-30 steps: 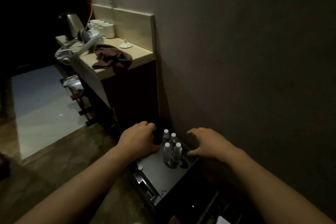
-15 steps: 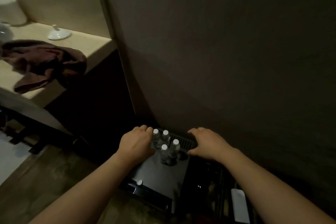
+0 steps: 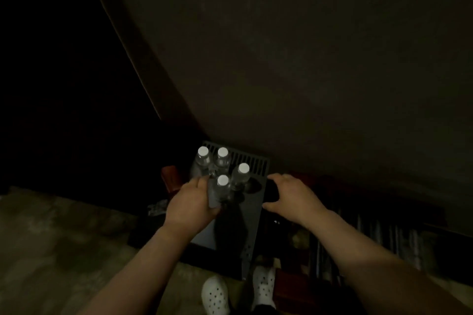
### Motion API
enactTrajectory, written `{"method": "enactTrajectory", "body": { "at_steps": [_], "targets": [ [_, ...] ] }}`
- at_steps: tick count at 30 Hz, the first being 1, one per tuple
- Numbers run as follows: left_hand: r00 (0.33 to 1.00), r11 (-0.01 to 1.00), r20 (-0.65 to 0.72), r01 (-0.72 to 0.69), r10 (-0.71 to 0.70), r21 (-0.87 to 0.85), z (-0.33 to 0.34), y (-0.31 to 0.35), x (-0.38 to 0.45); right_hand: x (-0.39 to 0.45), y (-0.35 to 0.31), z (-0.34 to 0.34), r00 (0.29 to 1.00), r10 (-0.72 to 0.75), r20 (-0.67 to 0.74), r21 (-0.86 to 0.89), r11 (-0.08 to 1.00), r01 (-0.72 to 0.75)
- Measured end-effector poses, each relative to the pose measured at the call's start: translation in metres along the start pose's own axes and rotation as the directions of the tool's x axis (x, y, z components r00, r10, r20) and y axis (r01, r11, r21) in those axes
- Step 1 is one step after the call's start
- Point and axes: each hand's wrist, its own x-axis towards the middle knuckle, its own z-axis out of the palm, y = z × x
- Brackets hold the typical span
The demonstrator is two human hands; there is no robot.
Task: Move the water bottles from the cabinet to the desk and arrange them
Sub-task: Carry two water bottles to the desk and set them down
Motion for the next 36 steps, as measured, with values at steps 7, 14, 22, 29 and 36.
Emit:
{"method": "enactTrajectory", "body": {
  "at_steps": [7,14,22,29,36],
  "targets": [
    [0.998,0.994,0.017,0.068,-0.067,-0.083,0.088,-0.027,0.037,0.082,0.029,0.070,1.000,0.026,0.003,0.092,0.995,-0.026],
    [0.986,0.938,-0.035,0.141,-0.161,-0.316,0.131,-0.029,0.073,0.144,0.034,0.113,0.997,0.034,-0.075,0.267,0.964,-0.013],
    [0.960,0.877,-0.110,0.184,-0.257,-0.444,0.142,-0.018,0.082,0.167,0.018,0.142,0.958,0.159,-0.239,0.497,0.867,-0.020],
    [0.967,0.906,-0.114,0.169,-0.229,-0.388,0.113,-0.003,0.063,0.144,0.008,0.127,0.952,0.176,-0.250,0.528,0.849,-0.018],
    [0.981,0.939,-0.158,0.049,-0.108,-0.339,0.032,0.023,0.035,0.070,-0.002,0.056,0.950,0.147,-0.276,0.539,0.842,0.026]
  ]
}}
